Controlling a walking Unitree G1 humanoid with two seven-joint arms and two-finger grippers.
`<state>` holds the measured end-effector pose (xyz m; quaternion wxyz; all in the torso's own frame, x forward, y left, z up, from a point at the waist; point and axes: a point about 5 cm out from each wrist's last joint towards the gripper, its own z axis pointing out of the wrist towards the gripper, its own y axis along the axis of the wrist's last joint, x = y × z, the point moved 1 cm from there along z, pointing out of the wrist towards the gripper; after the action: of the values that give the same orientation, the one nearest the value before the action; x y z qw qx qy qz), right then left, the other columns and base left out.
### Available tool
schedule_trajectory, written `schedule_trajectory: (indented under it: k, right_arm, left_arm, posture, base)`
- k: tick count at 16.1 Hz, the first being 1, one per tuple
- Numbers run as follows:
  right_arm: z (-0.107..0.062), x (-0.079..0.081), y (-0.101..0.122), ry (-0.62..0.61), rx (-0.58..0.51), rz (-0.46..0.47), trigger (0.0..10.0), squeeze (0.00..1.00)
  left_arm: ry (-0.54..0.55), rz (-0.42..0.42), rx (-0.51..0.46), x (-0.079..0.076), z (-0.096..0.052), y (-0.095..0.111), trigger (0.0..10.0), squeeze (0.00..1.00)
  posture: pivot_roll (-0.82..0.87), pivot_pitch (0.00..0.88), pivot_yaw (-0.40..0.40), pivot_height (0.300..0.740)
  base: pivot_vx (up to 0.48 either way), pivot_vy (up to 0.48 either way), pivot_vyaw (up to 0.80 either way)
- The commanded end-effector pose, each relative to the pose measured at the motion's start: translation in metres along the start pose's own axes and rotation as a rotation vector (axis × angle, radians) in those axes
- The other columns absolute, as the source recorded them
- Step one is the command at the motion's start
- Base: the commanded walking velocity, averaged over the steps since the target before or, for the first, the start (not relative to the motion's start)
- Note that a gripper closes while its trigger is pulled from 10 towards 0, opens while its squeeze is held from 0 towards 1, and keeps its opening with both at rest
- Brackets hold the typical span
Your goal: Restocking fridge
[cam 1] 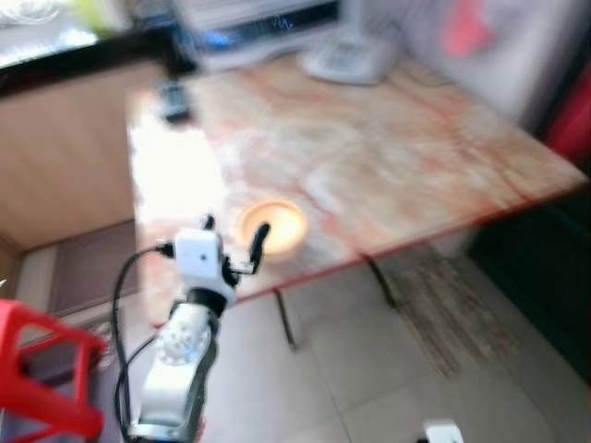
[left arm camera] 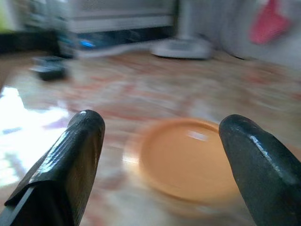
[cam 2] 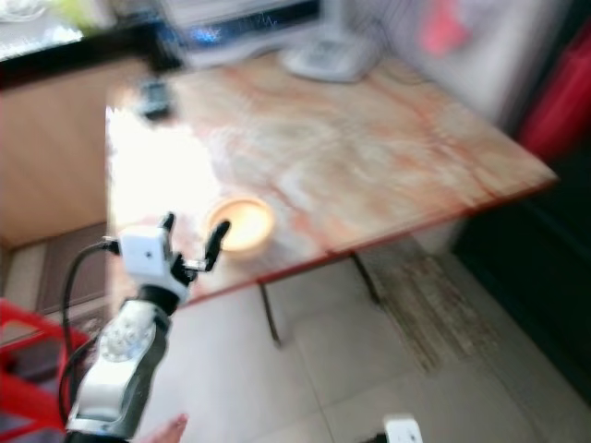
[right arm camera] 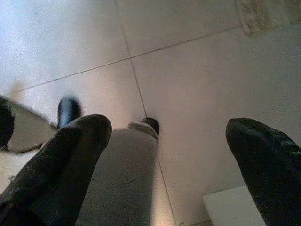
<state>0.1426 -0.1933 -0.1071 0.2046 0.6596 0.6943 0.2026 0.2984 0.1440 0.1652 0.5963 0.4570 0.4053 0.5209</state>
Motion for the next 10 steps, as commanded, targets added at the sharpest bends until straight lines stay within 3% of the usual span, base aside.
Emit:
schedule_trajectory:
  k: [1, 10]
  right_arm:
    - [0.0010, 0.0151, -0.0047, 0.038, 0.024, 0.006, 10.0, 0.00]
    - [0.0006, 0.0162, -0.0043, 0.044, 0.005, 0.042, 10.0, 0.00]
  left_arm:
    - [0.043, 0.029, 0.010, 0.0118, -0.0032, -0.0011, 10.0, 0.00]
    - [0.036, -0.028, 0.010, 0.0093, 0.0016, 0.0005, 10.0, 0.00]
  posture:
    - [0.04, 0.156, 0.046, 0.740]
    - [0.04, 0.158, 0.047, 0.740]
  base:
    - [0.000, 0.000, 0.00]
    - [0.000, 0.000, 0.00]
